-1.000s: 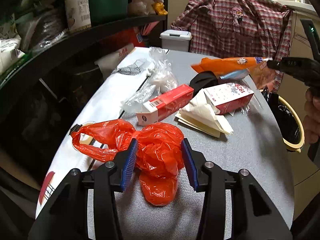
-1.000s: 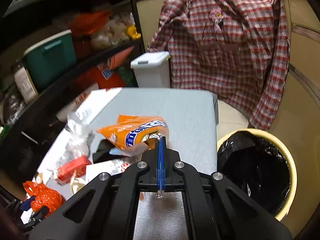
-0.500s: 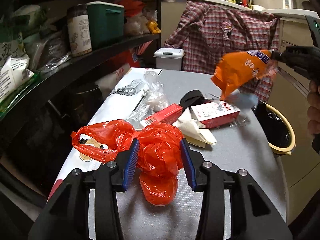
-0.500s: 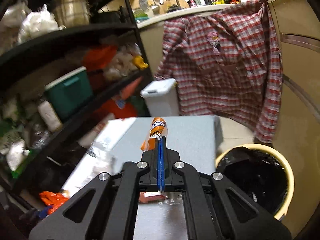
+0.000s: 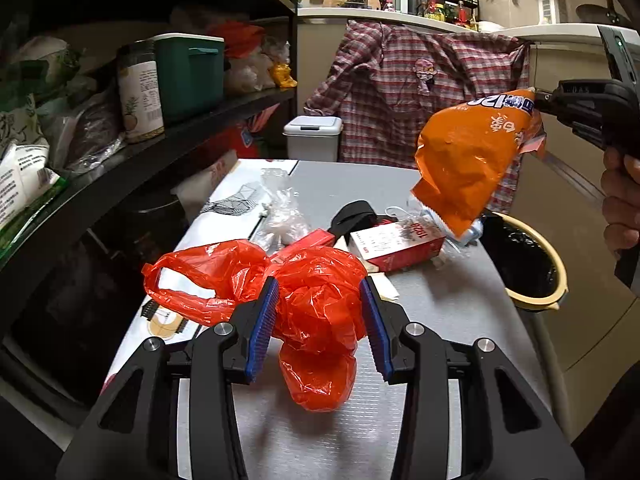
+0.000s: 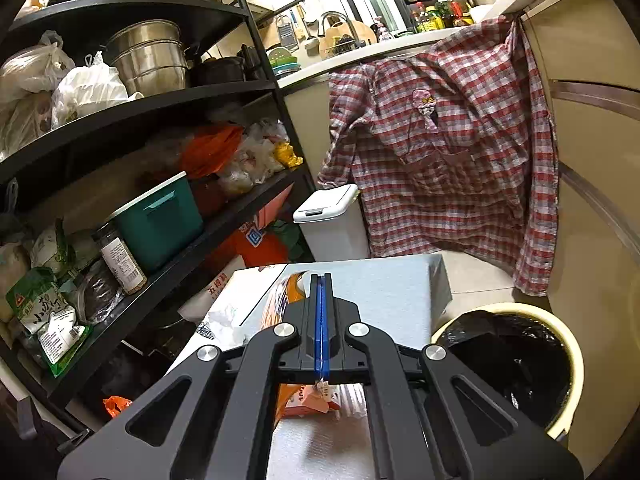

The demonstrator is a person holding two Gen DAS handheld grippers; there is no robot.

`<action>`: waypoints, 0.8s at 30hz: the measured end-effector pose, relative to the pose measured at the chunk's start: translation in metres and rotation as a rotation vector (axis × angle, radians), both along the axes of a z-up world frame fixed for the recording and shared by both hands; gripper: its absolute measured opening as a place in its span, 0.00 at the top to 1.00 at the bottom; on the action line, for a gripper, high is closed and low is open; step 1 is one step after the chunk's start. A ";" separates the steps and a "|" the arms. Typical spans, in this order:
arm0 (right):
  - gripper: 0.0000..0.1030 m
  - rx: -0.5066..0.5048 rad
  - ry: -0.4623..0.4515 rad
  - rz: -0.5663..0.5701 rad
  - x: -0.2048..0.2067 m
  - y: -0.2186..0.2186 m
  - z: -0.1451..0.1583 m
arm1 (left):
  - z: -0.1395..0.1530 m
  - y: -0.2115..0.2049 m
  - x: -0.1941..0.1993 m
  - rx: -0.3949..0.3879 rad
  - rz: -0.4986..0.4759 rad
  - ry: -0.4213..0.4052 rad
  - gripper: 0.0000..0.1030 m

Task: Collect trash
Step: 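Carry both bags over the trash bin and open both tools to drop them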

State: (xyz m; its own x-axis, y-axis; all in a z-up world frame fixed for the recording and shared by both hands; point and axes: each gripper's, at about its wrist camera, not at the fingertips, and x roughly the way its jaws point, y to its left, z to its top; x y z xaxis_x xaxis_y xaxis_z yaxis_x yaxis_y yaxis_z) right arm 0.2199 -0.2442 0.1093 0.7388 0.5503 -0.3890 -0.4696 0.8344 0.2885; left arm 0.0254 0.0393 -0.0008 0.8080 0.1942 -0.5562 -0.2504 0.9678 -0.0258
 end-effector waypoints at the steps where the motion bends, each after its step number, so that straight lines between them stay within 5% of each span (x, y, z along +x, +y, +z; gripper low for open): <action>1: 1.00 -0.002 -0.004 -0.004 -0.001 -0.003 0.002 | 0.001 -0.001 0.000 -0.002 -0.007 -0.003 0.60; 24: 1.00 -0.058 -0.074 -0.187 -0.010 -0.090 0.033 | 0.059 -0.047 0.025 -0.031 -0.243 -0.050 0.60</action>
